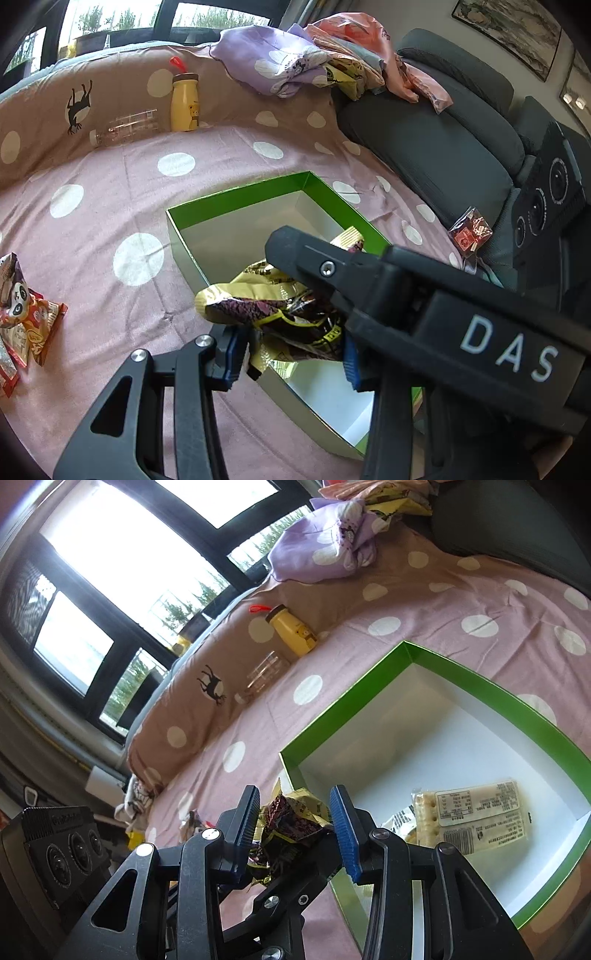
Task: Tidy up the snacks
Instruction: 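Carry the black-gold bag into the green box and open the right gripper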
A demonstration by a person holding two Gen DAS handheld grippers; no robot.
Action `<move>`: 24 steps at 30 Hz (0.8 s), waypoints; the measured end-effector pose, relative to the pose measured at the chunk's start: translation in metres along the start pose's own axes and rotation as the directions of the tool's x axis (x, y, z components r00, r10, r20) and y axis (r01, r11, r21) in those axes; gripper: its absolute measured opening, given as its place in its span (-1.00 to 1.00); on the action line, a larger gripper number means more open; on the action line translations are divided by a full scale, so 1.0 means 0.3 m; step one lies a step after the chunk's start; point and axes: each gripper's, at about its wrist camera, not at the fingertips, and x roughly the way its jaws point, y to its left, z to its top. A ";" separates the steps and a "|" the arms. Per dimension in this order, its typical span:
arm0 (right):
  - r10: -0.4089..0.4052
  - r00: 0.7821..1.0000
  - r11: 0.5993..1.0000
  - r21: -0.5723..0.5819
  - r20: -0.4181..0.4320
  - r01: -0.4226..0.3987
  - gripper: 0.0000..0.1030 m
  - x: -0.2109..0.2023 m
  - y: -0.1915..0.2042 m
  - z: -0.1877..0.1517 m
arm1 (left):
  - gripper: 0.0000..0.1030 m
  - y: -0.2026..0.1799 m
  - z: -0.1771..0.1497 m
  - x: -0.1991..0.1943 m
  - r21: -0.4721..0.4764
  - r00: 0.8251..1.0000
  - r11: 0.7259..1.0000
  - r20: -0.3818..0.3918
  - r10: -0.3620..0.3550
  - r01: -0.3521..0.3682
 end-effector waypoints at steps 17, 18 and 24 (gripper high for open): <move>-0.055 0.997 0.998 0.035 -0.059 0.057 -0.15 0.046 -0.059 -0.009 | -0.17 0.025 -0.021 0.076 -0.048 0.998 0.998 -0.044 -0.043 0.041; -0.057 0.997 0.998 0.036 -0.058 0.059 -0.15 0.045 -0.060 -0.008 | -0.17 0.025 -0.020 0.077 -0.048 0.998 0.998 -0.043 -0.044 0.042; -0.066 0.996 0.997 0.045 -0.063 0.069 -0.15 0.049 -0.070 -0.003 | -0.16 0.024 -0.025 0.092 -0.057 0.997 0.997 -0.048 -0.052 0.050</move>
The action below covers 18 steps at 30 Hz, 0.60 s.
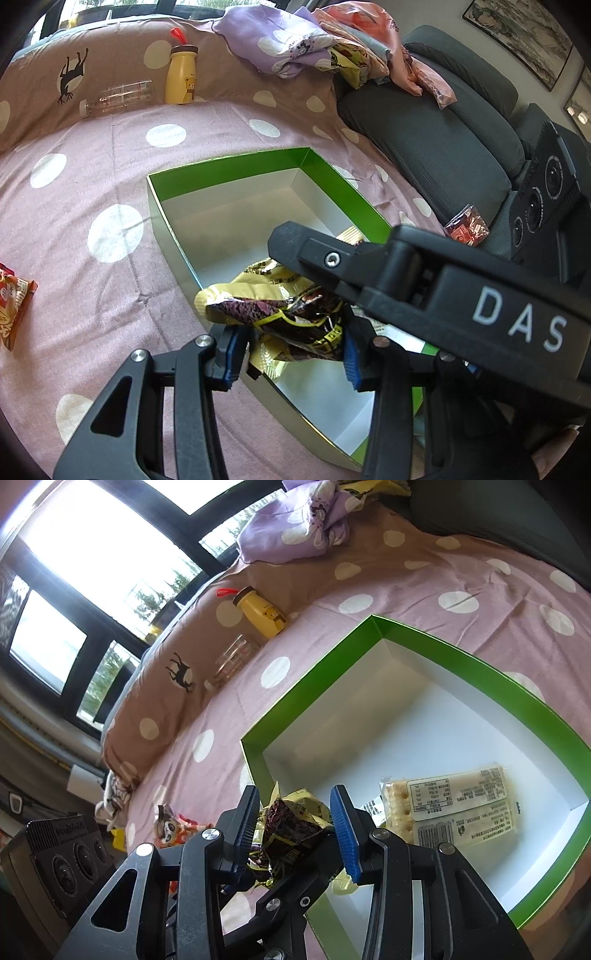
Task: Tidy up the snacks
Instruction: 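Carry the black-gold bag into the green box and open the right gripper, then withdraw the right gripper from the box toward the snack pile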
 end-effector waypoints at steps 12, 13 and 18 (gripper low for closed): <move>-0.087 0.996 0.996 0.017 0.029 0.087 -0.15 -0.012 -0.008 0.005 | -0.04 -0.022 -0.004 -0.020 0.012 0.999 0.999 0.036 0.040 -0.040; -0.094 0.995 0.995 0.019 0.035 0.094 -0.15 -0.015 -0.009 0.007 | 0.08 -0.020 -0.003 -0.027 0.016 0.998 0.999 0.044 0.049 -0.049; -0.095 0.993 0.995 0.027 0.066 0.093 -0.13 -0.040 -0.012 0.012 | 0.25 -0.007 0.007 -0.076 0.013 0.995 0.998 0.077 0.061 -0.062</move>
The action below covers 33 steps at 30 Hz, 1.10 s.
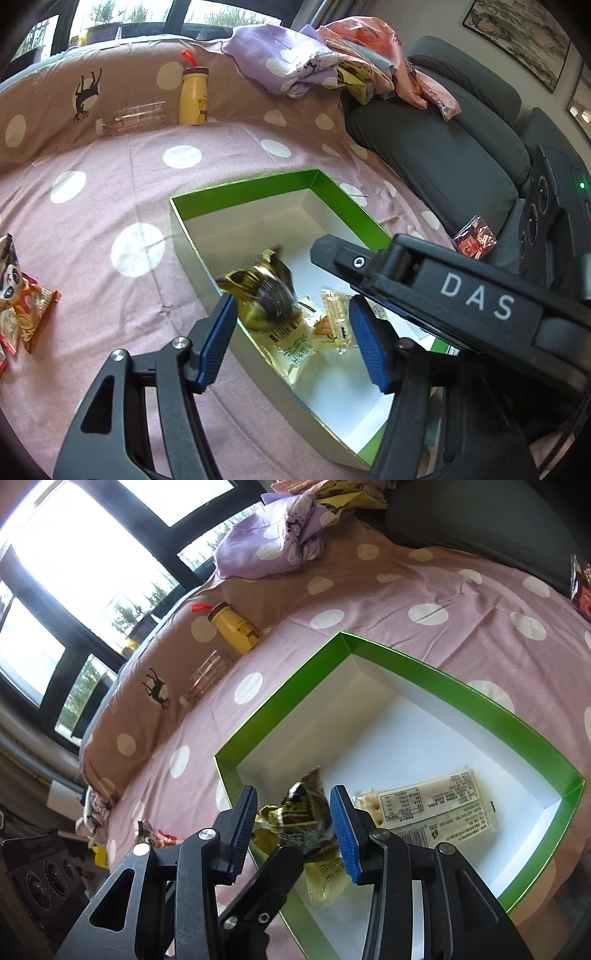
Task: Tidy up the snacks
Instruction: 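Withdraw the right gripper from the box toward the snack pile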
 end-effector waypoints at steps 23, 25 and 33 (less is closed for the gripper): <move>0.044 0.993 0.983 -0.180 0.107 -0.024 0.57 -0.078 0.200 -0.065 | 0.71 0.243 -0.082 -0.329 -0.178 0.953 0.943 0.071 0.296 -0.280; 0.059 0.993 0.976 -0.217 0.106 -0.035 0.60 -0.078 0.235 -0.079 | 0.71 0.269 -0.103 -0.366 -0.197 0.945 0.934 0.078 0.316 -0.297; 0.071 0.993 0.933 -0.359 0.092 -0.033 0.67 -0.057 0.384 -0.170 | 0.86 0.411 -0.202 -0.532 -0.372 0.906 0.862 0.110 0.408 -0.343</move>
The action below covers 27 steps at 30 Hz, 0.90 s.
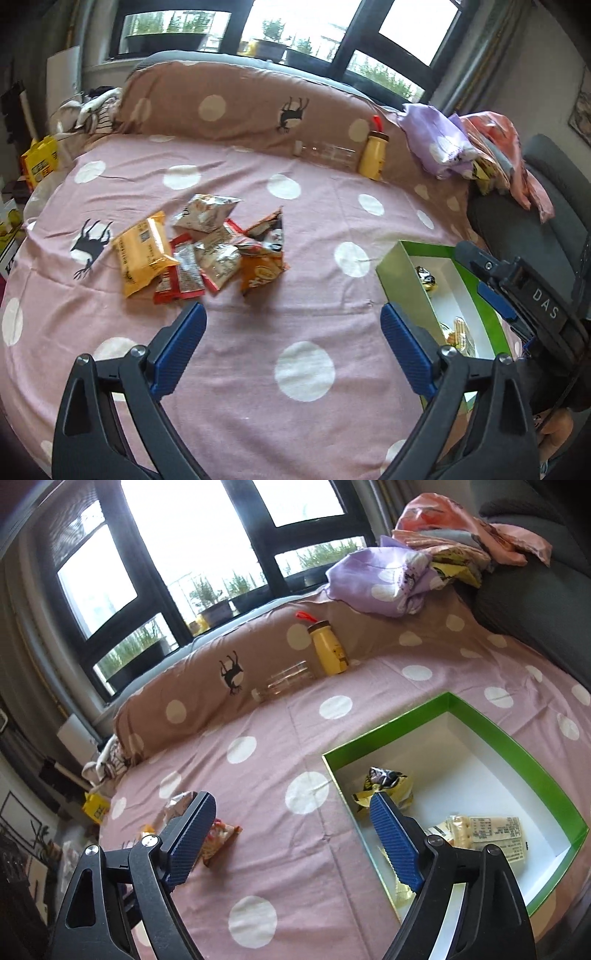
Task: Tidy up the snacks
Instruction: 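Withdraw the right gripper from the box toward the snack pile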
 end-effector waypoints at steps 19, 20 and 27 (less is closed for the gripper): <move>0.068 0.980 0.974 -0.201 -0.189 -0.106 0.67 0.163 0.286 -0.149 | 0.98 0.338 0.039 -0.064 -0.269 0.986 0.950 0.008 0.169 -0.161; 0.084 0.975 0.975 -0.183 -0.207 -0.123 0.67 0.176 0.286 -0.147 | 0.98 0.351 0.041 -0.067 -0.276 0.985 0.947 0.006 0.173 -0.165; 0.118 0.936 0.970 -0.162 -0.333 -0.180 0.67 0.357 0.366 -0.110 | 0.98 0.443 0.059 -0.075 -0.339 0.980 0.922 -0.003 0.200 -0.189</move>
